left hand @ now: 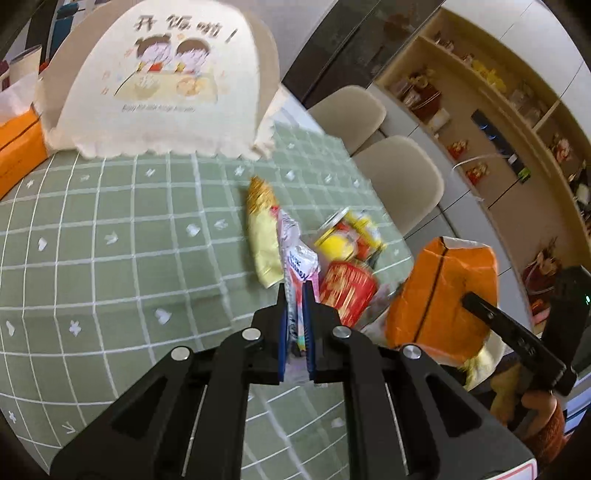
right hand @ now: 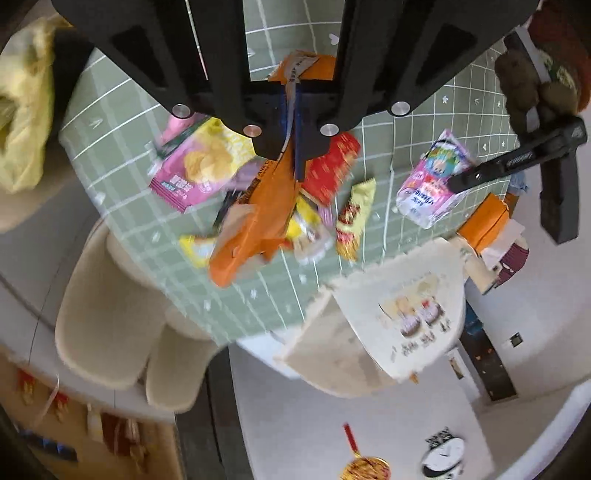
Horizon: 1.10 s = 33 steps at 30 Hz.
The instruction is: Collect trash
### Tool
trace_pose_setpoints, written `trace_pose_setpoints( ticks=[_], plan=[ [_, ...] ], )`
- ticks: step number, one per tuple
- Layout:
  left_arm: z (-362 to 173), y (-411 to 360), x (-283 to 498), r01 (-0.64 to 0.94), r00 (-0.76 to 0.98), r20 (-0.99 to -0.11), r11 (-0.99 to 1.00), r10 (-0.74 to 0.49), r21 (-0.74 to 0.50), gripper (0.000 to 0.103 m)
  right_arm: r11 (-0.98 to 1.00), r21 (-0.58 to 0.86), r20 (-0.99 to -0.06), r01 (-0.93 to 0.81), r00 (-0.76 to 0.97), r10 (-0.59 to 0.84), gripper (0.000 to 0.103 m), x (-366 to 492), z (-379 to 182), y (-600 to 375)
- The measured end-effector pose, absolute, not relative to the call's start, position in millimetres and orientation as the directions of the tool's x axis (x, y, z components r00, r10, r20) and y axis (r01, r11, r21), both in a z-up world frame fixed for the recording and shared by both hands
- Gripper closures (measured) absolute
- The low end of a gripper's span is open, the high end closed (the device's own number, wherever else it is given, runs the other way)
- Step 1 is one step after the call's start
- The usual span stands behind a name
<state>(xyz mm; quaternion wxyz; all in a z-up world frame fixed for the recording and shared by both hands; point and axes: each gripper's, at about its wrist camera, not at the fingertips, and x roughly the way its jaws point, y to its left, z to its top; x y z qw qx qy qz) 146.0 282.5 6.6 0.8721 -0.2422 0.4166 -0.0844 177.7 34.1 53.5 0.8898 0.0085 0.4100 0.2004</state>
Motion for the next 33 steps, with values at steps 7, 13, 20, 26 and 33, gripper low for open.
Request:
trace_pose_setpoints(
  ticks=[7,13,20,26,33],
  plan=[
    [51.6,230.4,153.3,0.095,0.687,-0.608,0.879,-0.398,-0.468,0.096,0.952,0.080,-0.659,-0.297,0.700,0.274,0.098,145.8,111.1,-22.6],
    [85.1,164.3,154.4,0.208,0.704,-0.561,0.882,-0.435,-0.422,0.096,0.974,0.039,-0.640,-0.225,0.743,0.197,0.098,124.3,132.2,-83.5],
    [80.7,146.2,147.3,0.231,0.705,-0.558,0.886,-0.438,-0.403,0.096,0.967,0.085,-0.647,-0.242,0.724,0.238,0.098,104.8,109.7,-111.6],
    [13.1,188.0,126.9,0.244,0.651,-0.645,0.915,-0.400,-0.321,0.069,0.960,0.159,-0.712,-0.229,0.647,0.272,0.098,113.2,51.6,-93.2],
    [-66.9,209.5,112.3,0.243,0.542,-0.789,0.953,-0.289,-0.181,0.064,0.966,0.164,-0.748,-0.200,0.613,0.254,0.098,114.4,19.6,-70.7]
  ],
)
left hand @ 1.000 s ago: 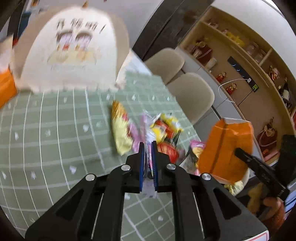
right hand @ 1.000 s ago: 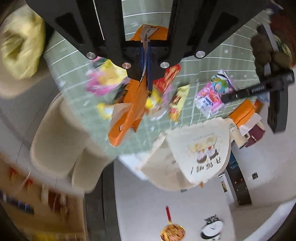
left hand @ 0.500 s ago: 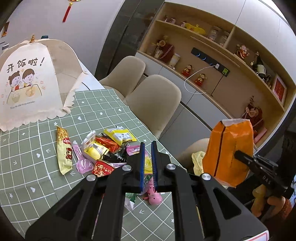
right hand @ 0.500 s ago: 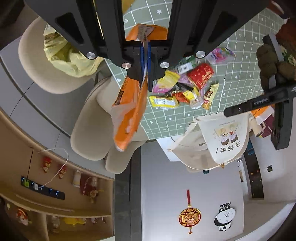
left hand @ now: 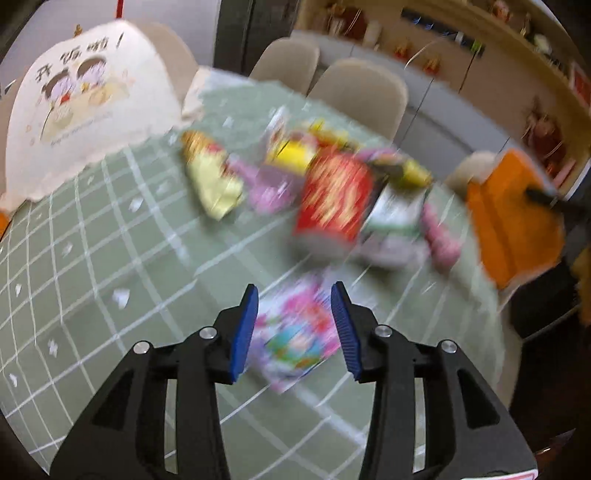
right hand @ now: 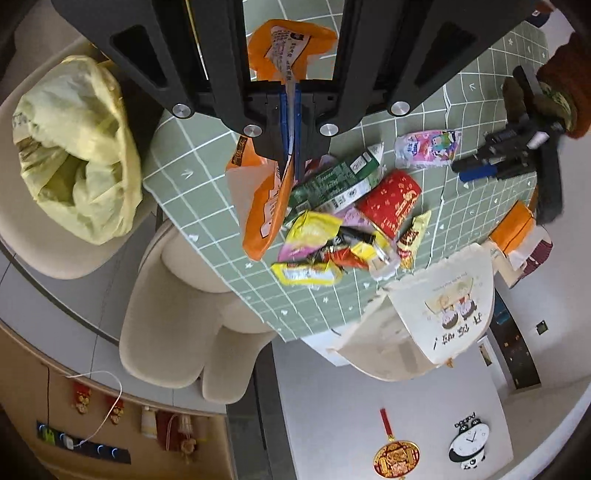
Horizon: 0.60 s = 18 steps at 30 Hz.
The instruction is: Collect trash
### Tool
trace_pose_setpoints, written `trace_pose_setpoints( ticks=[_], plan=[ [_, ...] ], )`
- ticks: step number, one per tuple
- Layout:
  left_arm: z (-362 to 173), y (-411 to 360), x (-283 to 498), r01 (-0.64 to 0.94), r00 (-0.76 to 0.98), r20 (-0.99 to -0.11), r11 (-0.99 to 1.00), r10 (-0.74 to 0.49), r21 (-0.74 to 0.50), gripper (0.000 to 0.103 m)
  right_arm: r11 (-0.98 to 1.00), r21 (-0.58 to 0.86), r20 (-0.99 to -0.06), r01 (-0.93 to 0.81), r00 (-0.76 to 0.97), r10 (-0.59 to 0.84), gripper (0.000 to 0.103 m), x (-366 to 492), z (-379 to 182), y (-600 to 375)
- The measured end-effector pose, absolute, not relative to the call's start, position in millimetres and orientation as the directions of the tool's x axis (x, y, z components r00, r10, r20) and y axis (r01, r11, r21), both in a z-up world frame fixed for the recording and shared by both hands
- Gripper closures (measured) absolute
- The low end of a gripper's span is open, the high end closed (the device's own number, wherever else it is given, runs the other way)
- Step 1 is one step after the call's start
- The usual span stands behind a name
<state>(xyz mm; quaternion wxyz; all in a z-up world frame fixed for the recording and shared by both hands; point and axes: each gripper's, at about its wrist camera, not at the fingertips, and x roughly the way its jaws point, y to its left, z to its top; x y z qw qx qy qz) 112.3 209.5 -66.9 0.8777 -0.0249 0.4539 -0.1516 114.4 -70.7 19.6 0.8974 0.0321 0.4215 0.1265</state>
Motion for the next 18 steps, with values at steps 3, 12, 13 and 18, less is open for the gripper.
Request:
trace_pose_setpoints(
  ticks=[3,12,13,18],
  plan=[
    [-83.9,219.7,108.4,0.186,0.543,-0.798,0.964,-0.261,-0.189,0.064,0.967,0.152,-0.754,-0.205,0.608,0.248,0.098,113.1,15.9,-59.6],
    [-107.1,214.9,112.1,0.091,0.559,-0.813,0.986,-0.164,-0.137,0.068,0.972,0.122,-0.755,-0.203,0.617,0.224,0.098,105.0,14.4,-43.8],
    [-107.3,212.6,112.9,0.084,0.556,-0.816,0.988,-0.156,-0.131,0.079,0.973,0.121,-0.755,-0.198,0.618,0.220,0.098,104.1,14.9,-44.6],
    [-98.2,201.1,113.9,0.090,0.531,-0.825,0.982,-0.191,-0.169,0.097,0.969,0.120,-0.758,-0.215,0.611,0.229,0.098,100.9,21.8,-49.9]
  ],
)
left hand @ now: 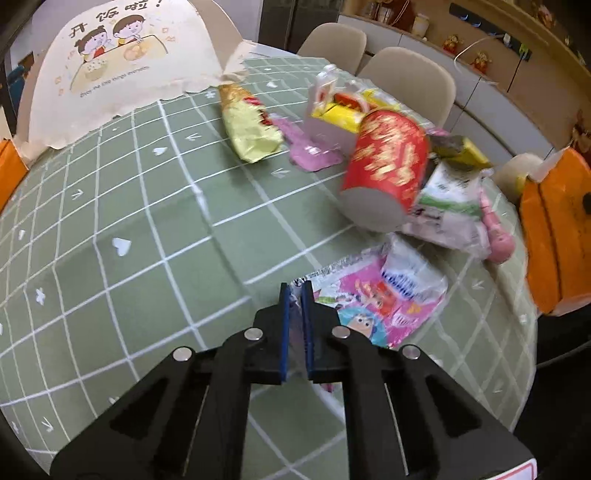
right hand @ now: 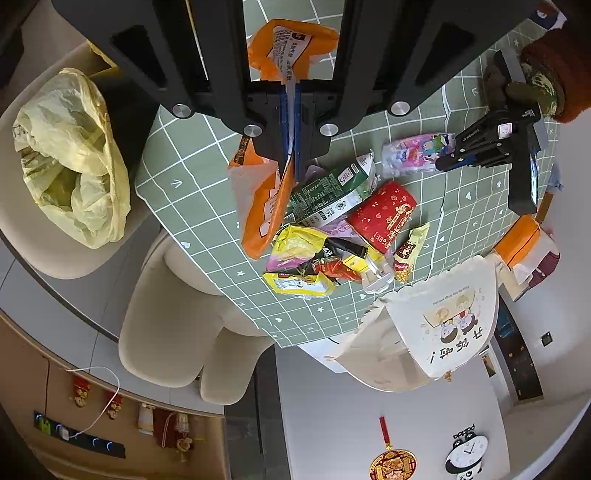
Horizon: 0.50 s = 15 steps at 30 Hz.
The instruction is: Collect trash
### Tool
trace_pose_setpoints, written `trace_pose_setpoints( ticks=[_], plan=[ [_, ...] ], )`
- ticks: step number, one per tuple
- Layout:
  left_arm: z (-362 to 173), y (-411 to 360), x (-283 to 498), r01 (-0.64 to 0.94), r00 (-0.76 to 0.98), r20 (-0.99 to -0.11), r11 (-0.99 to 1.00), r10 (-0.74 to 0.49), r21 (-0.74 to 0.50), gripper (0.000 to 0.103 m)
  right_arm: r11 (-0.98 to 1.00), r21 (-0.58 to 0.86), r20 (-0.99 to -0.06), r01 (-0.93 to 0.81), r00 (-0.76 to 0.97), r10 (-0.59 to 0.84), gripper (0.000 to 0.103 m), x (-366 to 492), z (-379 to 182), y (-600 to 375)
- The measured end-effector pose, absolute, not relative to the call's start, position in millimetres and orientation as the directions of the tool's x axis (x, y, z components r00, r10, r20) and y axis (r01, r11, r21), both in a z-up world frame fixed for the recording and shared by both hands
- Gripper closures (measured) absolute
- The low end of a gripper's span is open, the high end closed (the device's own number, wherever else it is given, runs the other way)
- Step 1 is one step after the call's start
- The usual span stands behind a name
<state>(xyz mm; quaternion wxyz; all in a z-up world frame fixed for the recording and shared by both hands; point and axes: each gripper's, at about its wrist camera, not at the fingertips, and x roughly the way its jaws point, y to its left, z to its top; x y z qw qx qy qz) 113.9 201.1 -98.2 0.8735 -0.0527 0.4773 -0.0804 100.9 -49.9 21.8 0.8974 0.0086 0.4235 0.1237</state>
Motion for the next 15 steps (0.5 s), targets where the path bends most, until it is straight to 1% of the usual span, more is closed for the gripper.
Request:
trace_pose_setpoints(
  ticks=[3,6,10,15],
  plan=[
    [-76.1,193.2,114.7,0.109,0.551,-0.805,0.975,-0.221,-0.193,0.097,0.959,0.098,-0.747,-0.266,0.617,0.248,0.098,97.0,35.0,-51.3],
    [-42.2,181.8,119.3,0.137,0.591,-0.767,0.968,-0.251,-0.211,0.098,0.954,0.093,-0.725,-0.285,0.637,0.261,0.098,94.3,50.0,-60.1],
    [17.8,158.6,128.1,0.197,0.658,-0.687,0.951,-0.309,-0.239,0.098,0.959,0.082,-0.674,-0.273,0.694,0.255,0.098,93.2,83.7,-90.5],
    [86.9,98.2,147.1,0.316,0.697,-0.584,0.910,-0.415,-0.269,0.098,0.973,0.026,-0.601,-0.229,0.774,0.198,0.098,88.4,129.1,-144.5]
  ],
)
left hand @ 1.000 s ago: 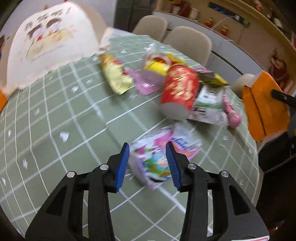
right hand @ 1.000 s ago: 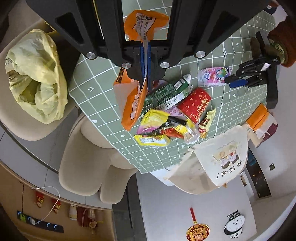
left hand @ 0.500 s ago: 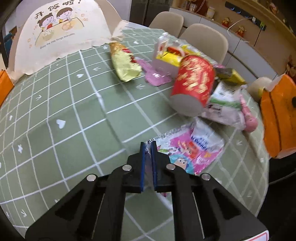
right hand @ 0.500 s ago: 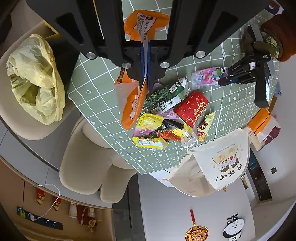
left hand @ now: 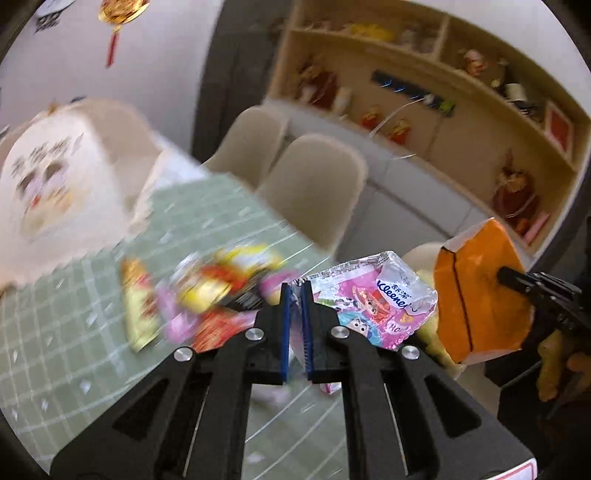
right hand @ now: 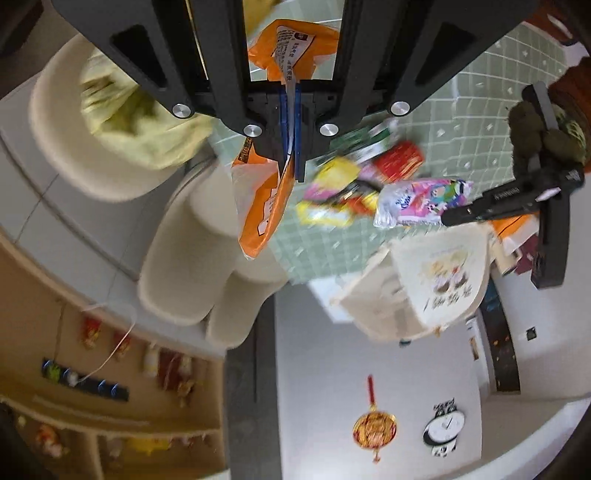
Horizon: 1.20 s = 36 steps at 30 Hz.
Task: Collect trash
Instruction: 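Carry both items to the yellow bag and open both grippers over it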
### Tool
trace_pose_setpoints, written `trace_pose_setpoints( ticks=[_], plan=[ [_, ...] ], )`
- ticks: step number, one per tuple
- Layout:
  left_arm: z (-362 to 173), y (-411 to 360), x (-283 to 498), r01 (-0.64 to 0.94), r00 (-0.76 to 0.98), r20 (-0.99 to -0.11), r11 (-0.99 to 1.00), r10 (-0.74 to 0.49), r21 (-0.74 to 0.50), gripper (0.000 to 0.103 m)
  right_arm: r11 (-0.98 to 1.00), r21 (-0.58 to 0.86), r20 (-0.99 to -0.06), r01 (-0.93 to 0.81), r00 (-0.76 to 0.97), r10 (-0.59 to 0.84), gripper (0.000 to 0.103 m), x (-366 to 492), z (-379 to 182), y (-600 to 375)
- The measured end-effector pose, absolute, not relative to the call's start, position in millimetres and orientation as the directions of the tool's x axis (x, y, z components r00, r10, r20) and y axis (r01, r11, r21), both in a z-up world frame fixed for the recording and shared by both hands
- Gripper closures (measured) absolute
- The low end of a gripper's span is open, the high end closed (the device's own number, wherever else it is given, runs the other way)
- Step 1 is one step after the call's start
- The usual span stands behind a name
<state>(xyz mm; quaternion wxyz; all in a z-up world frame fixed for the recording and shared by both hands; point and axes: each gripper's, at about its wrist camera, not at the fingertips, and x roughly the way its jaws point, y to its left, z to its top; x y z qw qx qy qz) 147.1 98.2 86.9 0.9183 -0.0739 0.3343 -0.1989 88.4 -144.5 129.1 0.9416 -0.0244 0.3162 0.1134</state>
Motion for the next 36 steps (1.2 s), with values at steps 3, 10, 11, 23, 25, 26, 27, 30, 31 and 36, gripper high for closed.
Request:
trace_pose_setpoints(
  ticks=[3,10,11,23,25,26,27,30,31,36],
  plan=[
    [102.3,55.4,162.8,0.386,0.675,-0.564,0.879,-0.476,-0.281,0.098,0.984,-0.016,-0.558,-0.175,0.819,0.136,0.098,83.2,154.9,-188.6],
    [72.6,-98.2,197.6,0.576,0.497,-0.634,0.772,-0.593,-0.269,0.097,0.999,-0.044,-0.515,0.008,0.857,-0.030,0.098,72.9,176.8,-305.7],
    [65.2,-118.4,200.0,0.590,0.474,-0.649,0.762,-0.595,-0.268,0.097,0.999,-0.037,-0.513,0.024,0.858,-0.040,0.098,72.1,176.2,-318.6],
    [-33.4,-235.3,235.5,0.545,0.340,-0.790,0.791,-0.511,-0.277,0.077,0.984,0.176,-0.552,0.032,0.831,0.071,0.098,109.2,112.2,-408.6],
    [-35.0,-229.5,237.2,0.509,0.335,-0.787,0.803,-0.517,-0.311,0.073,0.975,0.220,-0.561,0.009,0.819,0.119,0.098,126.1,95.6,-405.9],
    [-34.4,-222.2,238.8,0.480,0.350,-0.785,0.818,-0.511,-0.318,0.072,0.971,0.239,-0.566,-0.002,0.812,0.141,0.098,133.2,88.4,-404.9],
    [-32.1,-216.6,237.9,0.464,0.363,-0.784,0.828,-0.503,-0.316,0.072,0.964,0.264,-0.570,-0.017,0.803,0.171,0.098,141.7,79.9,-403.0],
    [-22.6,-193.2,236.9,0.395,0.426,-0.772,0.865,-0.471,-0.310,0.071,0.939,0.341,-0.574,-0.055,0.778,0.254,0.098,161.2,57.3,-393.9],
    [-18.8,-182.5,235.4,0.367,0.452,-0.765,0.877,-0.459,-0.310,0.071,0.930,0.363,-0.574,-0.062,0.771,0.275,0.098,164.6,51.3,-391.9],
    [-10.1,-144.4,226.2,0.248,0.520,-0.753,0.915,-0.403,-0.319,0.071,0.912,0.406,-0.652,-0.058,0.681,0.334,0.098,182.5,-9.7,-374.3]
  ],
)
